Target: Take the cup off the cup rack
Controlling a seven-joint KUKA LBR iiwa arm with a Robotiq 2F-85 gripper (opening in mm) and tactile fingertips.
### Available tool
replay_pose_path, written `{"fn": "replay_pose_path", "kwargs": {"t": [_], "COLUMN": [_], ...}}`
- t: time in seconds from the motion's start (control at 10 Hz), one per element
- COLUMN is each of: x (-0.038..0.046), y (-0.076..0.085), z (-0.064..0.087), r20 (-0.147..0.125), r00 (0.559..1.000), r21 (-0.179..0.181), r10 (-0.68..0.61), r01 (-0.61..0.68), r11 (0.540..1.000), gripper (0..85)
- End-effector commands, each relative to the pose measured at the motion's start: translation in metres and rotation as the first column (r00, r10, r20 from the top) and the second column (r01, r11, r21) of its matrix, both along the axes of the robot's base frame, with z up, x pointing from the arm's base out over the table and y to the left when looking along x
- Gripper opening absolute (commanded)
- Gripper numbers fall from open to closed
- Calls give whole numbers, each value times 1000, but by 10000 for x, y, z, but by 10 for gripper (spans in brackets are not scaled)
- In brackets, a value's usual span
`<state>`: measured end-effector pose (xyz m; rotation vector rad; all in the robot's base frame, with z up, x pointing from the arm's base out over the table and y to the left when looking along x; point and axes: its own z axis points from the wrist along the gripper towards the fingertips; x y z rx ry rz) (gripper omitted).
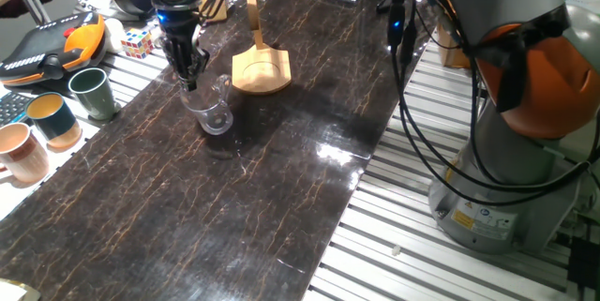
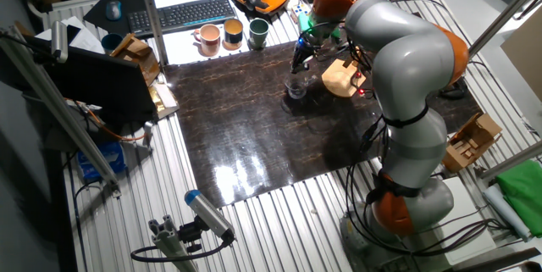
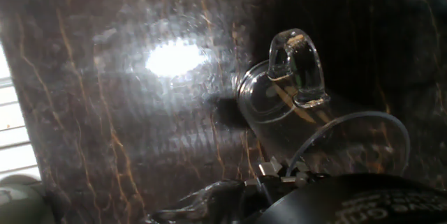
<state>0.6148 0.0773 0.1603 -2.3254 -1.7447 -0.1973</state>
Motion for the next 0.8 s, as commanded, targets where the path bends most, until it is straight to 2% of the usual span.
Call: {"fn": "replay_pose_path", "kwargs": {"t": [0.0,0.7], "x": [2,1], "y": [2,3], "z": [-7,-141], "r20": [3,25], "r00": [1000,1000], "r21": [10,5], "r10": [-4,15], "r01": [4,-15], "r11": [1000,1000], "gripper": [10,10]}}
